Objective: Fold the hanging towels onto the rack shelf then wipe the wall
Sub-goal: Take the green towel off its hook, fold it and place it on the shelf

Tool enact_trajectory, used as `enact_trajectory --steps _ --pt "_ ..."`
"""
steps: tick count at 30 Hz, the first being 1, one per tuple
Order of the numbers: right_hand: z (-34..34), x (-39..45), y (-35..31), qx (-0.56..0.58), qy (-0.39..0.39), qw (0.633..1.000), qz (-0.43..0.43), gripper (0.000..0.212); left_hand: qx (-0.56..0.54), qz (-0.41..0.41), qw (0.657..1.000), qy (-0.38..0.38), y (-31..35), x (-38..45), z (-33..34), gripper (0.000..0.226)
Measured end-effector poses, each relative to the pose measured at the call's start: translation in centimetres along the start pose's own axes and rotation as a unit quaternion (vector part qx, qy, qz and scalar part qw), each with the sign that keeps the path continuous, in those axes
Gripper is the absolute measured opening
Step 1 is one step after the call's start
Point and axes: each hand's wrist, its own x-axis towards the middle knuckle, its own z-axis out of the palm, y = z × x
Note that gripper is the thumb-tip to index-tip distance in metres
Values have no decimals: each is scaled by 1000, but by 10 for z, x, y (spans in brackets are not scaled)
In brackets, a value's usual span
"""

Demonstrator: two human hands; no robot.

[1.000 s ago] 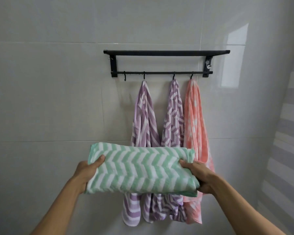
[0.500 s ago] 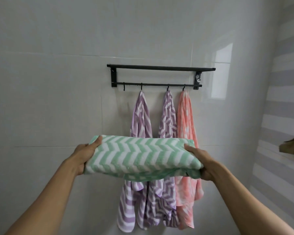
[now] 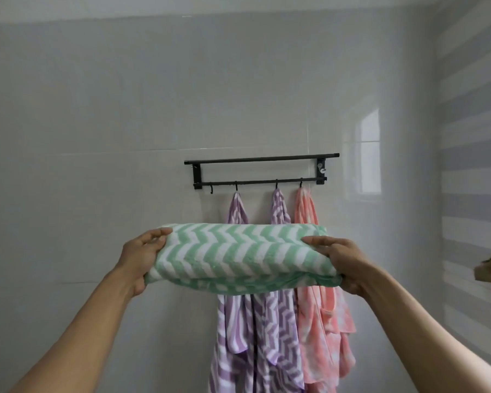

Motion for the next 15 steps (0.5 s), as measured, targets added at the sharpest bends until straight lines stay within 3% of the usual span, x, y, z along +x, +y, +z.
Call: enact_trajectory --steps 3,5,8,15 --pt "7 6 -28 23 -7 1000 3 21 -7 11 1000 -9 30 6 2 18" --pt "12 14 -46 42 -34 998 -10 34 -17 20 999 -36 50 15 2 21" --pt "23 36 -74 57 -63 995 -52 32 -20 48 997 -56 75 40 -1 33" --pt "70 128 -139 53 -44 988 -140 29 -40 124 990 -50 128 134 -4 29"
